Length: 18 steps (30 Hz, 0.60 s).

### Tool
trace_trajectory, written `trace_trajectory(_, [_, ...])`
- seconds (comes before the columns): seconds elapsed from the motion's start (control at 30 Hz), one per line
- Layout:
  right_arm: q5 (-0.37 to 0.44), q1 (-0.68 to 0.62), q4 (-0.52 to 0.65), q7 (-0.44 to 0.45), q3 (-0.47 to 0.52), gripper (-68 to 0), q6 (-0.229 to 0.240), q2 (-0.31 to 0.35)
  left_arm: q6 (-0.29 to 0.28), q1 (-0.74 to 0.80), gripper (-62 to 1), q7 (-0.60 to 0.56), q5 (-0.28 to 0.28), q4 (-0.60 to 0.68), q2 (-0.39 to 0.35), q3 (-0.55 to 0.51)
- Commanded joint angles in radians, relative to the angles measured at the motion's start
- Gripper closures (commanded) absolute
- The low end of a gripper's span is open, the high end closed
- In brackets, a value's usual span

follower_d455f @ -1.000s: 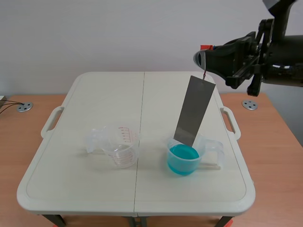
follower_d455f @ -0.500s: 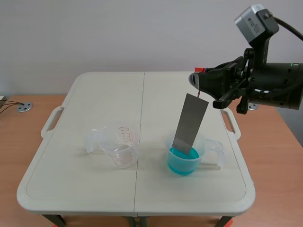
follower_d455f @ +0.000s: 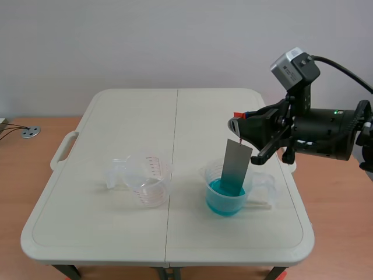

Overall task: Hold the metal plate by the orange handle, dip it into the blue solution, take it out and point at it, then put the plate back in the beaker on the left.
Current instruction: 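Lower the plate into the blue solution, then hold the plate still in the solution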

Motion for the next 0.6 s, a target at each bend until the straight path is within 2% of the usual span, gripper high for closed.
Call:
trace_trajectory(0.0, [-0.001,0.014,0.004,0.027,0.005,-1.3,0.012,0.0,-0.003,0.006,-4.7,-0.003,-0.008,0.013,-0.003,-0.005])
trace_trajectory(0.17, [-0.039,0.014,-0.025,0.053,0.005,-1.3,0.012,0.0,-0.003,0.006,-4.7,-0.003,-0.009,0.013,-0.003,-0.005])
trace_trajectory(0.57, [-0.046,0.014,-0.027,0.06,0.005,-1.3,0.012,0.0,-0.003,0.006,-4.7,-0.003,-0.009,0.013,-0.003,-0.005])
